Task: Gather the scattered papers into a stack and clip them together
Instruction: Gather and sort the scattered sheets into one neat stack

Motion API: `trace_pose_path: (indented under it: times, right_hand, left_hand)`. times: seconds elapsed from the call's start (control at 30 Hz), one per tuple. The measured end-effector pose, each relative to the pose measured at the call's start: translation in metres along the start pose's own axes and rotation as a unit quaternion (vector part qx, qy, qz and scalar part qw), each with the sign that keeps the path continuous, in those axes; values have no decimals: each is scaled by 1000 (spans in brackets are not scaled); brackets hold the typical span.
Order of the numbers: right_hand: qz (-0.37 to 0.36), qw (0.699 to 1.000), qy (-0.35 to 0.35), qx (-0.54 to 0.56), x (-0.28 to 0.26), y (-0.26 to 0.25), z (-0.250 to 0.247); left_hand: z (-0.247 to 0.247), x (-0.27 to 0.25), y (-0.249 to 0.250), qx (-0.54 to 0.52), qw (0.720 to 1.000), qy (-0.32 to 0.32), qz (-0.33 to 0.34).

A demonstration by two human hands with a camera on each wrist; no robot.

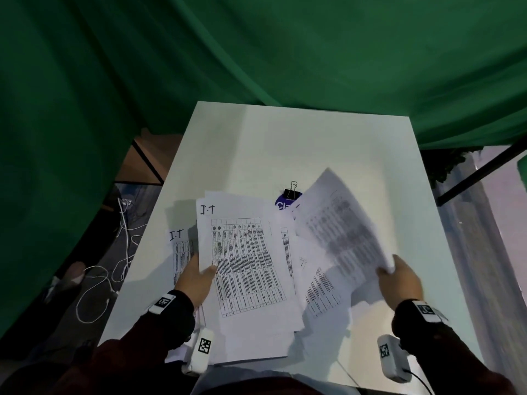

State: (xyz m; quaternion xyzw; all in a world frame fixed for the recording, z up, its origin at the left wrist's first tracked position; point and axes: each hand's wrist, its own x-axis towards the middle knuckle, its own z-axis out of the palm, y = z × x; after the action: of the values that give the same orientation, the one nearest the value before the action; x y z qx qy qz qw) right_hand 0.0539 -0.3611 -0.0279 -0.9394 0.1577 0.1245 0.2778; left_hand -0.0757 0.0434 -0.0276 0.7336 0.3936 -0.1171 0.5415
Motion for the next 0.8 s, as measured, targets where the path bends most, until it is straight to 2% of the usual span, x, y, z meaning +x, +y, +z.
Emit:
trace_pose_path:
  times: [0.07, 0.13, 0.2, 0.3, 0.37, 0.53, 0.63, 0.8]
  right_hand:
    - [-14, 994, 70, 77, -8, -8, -24]
    - [-33, 980, 97, 171, -21, -19, -45]
    - [-44, 957, 68, 278, -32, -29, -58]
    - [-26, 918, -46, 394, -45, -34, -52]
    - [-15, 916, -108, 386, -54, -34, -33]
    - [-25, 948, -218, 232, -84, -38, 35]
    - [-15, 948, -250, 196, -91, -46, 54]
    - [5, 936, -250, 248, -87, -59, 44]
  left_hand:
    - [2, 3, -2, -5, 1000, -2, 3]
    - [5, 6, -1, -9, 1000, -7, 11]
    - [10, 6, 3, -20, 1000, -14, 15]
    - [22, 2, 13, -67, 997, -40, 28]
    - [32, -4, 22, -90, 994, -46, 43]
    - [53, -15, 37, -101, 992, -40, 69]
    - [56, -17, 36, -110, 989, -45, 84]
    - [49, -19, 32, -156, 985, -40, 62]
